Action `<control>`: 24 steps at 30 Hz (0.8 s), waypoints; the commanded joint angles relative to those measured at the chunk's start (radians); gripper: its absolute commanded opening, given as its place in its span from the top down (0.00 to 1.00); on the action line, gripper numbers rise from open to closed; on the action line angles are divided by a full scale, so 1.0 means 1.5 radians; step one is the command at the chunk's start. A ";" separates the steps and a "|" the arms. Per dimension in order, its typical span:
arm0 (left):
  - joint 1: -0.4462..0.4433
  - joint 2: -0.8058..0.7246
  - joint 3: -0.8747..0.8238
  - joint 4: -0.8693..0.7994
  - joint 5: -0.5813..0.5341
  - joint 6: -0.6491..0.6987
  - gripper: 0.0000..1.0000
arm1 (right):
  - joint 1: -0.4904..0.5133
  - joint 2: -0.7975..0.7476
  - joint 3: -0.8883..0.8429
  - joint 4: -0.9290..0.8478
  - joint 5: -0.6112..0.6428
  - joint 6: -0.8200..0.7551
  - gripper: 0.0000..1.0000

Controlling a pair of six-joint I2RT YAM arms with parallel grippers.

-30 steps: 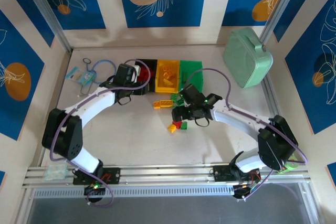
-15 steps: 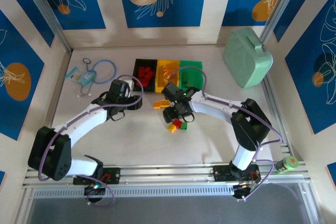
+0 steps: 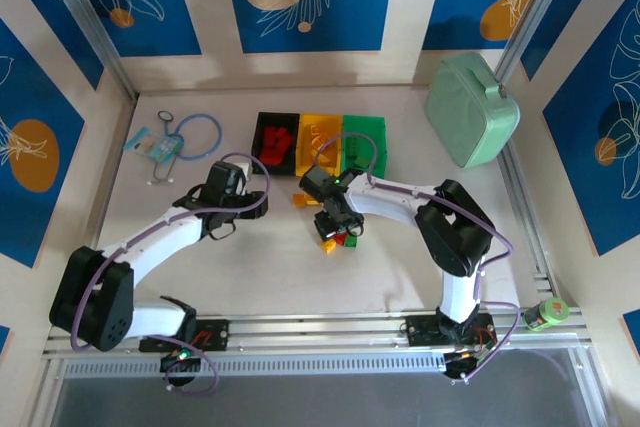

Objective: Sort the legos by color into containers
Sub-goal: Pick up the lego from the center of the table.

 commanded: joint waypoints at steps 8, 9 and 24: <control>-0.009 -0.012 -0.013 0.016 0.006 -0.014 0.42 | 0.007 0.011 -0.008 -0.030 0.014 0.024 0.48; -0.010 -0.011 -0.012 0.017 0.007 -0.014 0.42 | 0.007 0.012 -0.009 -0.030 0.013 0.025 0.49; -0.015 -0.027 -0.024 0.017 0.000 -0.015 0.43 | 0.012 0.004 -0.008 -0.041 0.001 0.027 0.43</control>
